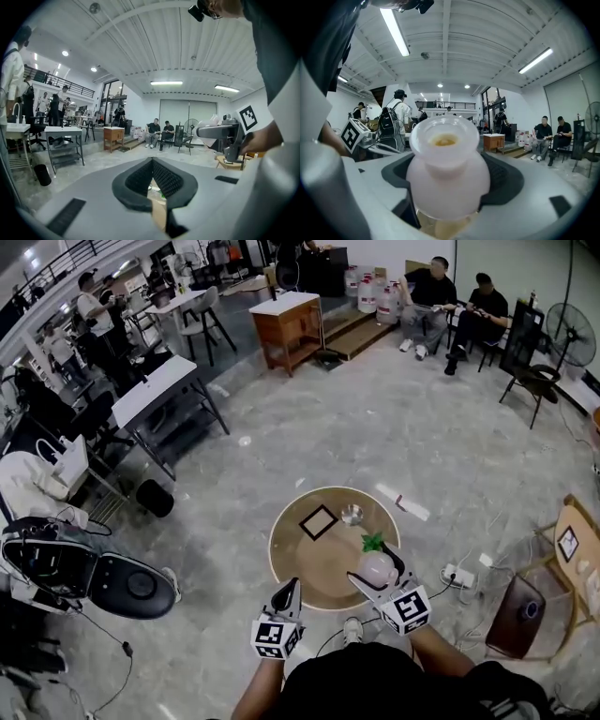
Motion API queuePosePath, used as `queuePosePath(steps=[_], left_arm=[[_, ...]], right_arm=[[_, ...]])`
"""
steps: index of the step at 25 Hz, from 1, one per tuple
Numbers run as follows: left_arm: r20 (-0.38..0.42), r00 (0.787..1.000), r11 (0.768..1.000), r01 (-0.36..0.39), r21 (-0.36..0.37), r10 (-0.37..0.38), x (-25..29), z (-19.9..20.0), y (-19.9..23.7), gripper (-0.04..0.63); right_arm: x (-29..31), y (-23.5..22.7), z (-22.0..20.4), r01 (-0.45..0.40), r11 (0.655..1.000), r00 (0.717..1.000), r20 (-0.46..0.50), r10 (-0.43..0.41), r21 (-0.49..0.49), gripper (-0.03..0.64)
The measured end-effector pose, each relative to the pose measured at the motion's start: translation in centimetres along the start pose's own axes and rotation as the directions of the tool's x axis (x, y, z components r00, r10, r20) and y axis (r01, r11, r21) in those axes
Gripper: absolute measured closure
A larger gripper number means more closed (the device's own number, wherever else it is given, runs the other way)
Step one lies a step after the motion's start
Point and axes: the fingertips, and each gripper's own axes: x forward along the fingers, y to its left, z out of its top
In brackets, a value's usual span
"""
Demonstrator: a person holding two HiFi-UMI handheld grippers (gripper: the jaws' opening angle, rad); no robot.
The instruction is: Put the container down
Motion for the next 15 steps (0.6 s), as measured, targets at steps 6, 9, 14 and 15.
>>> queuePosePath(steps=[6, 9, 14, 15], left_arm=[[-0.003, 0.999, 0.999, -0.048, 0.002, 0.048, 1.2, 0.5, 1.0, 0.601], [-0.01, 0.997, 0.997, -0.075, -0.008, 0.075, 1.4, 0.4, 2.0, 0.601], [-0.026, 0.994, 0.994, -0.111, -0.024, 0.111, 1.8, -0.2, 4.1, 0.601], [-0.028, 0.993, 0.993, -0.116, -0.031, 0.115, 2.0, -0.2, 4.7, 0.601]], right_arm=[[2.4, -1.2, -0.2, -0.054, 0.998, 0.998, 0.013, 0.053, 0.012, 0.204], [3.9, -1.4, -0.5, -0.086, 0.996, 0.996, 0.0, 0.086, 0.019, 0.204], [6.3, -1.5, -1.4, -0.12, 0.993, 0.992, -0.021, 0.121, 0.02, 0.204], [7.0, -1.5, -1.4, -0.126, 0.992, 0.992, -0.025, 0.126, 0.019, 0.204]])
